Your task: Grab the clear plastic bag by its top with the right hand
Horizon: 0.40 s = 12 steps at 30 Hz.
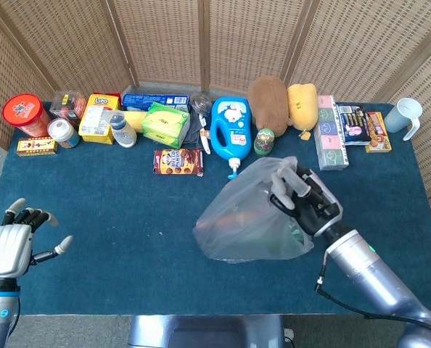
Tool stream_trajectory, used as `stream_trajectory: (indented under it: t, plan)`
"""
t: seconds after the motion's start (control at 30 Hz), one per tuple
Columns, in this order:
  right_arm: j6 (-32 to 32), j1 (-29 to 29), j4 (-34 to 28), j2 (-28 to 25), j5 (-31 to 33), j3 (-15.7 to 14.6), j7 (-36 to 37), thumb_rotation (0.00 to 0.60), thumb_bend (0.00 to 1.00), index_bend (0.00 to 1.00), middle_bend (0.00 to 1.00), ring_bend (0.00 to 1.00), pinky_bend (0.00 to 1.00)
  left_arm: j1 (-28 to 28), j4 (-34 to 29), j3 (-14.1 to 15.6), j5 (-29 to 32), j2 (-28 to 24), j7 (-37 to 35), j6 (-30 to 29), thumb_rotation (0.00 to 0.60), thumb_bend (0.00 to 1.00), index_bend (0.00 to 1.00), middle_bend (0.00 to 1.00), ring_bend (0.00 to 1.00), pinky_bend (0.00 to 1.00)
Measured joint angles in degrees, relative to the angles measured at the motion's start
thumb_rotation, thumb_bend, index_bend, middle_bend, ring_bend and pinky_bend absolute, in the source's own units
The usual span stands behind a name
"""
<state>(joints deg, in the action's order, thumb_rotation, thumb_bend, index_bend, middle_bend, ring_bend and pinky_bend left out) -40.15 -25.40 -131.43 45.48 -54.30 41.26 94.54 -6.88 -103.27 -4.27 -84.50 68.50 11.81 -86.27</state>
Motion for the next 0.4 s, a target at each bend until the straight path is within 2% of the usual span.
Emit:
stream_trajectory:
  t: [0.27, 0.4]
  plan:
    - [0.3, 4.2, -0.5, -2.4, -2.2, 6.5, 5.9, 0.591, 0.46, 0.62, 0.73, 0.88, 1.0, 0.7, -0.5, 0.6, -0.2, -0.3, 0.4, -0.7, 0.026, 0.17, 0.47, 0.43, 0.31, 0.1]
    - [1.0, 5.4, -0.4, -3.1, -3.2, 8.2, 7.6, 0.59, 0.46, 0.62, 0.73, 0.88, 1.0, 0.9, -0.7, 0.6, -0.2, -0.2, 0.7, -0.9, 0.023, 0.17, 0.47, 0.43, 0.31, 0.1]
